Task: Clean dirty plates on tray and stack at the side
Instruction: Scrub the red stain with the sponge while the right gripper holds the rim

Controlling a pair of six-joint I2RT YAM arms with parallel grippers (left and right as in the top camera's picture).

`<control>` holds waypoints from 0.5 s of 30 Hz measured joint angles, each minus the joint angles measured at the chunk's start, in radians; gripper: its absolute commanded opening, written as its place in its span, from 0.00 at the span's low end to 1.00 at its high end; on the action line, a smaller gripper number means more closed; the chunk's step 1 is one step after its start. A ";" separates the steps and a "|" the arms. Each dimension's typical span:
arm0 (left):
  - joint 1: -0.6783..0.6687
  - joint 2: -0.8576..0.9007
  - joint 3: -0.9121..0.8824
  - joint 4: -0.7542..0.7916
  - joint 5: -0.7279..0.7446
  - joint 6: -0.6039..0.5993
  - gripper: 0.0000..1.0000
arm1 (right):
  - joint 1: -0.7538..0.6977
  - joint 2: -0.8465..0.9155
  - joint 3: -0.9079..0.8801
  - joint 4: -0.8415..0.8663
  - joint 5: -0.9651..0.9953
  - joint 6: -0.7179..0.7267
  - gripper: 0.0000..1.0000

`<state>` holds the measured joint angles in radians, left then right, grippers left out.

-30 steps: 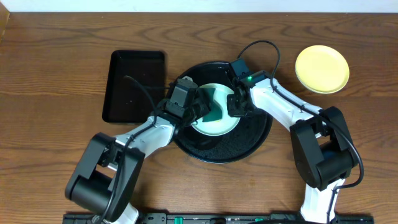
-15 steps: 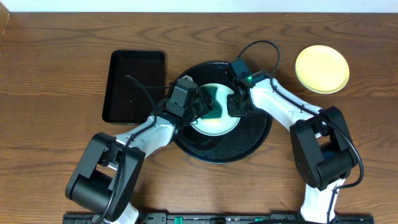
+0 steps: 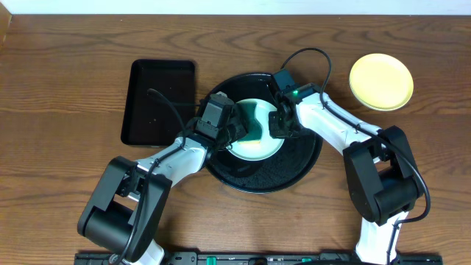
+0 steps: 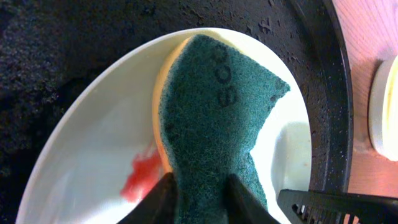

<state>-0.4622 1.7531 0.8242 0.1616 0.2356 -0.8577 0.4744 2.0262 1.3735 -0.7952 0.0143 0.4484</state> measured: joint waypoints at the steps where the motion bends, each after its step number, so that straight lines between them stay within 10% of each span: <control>1: 0.000 0.000 0.000 0.000 -0.001 -0.001 0.14 | 0.000 0.000 0.000 0.000 0.000 0.000 0.08; 15: -0.030 0.000 0.000 0.064 0.029 -0.010 0.08 | 0.000 0.000 0.002 -0.001 -0.002 0.004 0.01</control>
<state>-0.4923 1.7531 0.8242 0.2260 0.2642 -0.8680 0.4740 2.0262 1.3758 -0.7963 0.0120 0.4522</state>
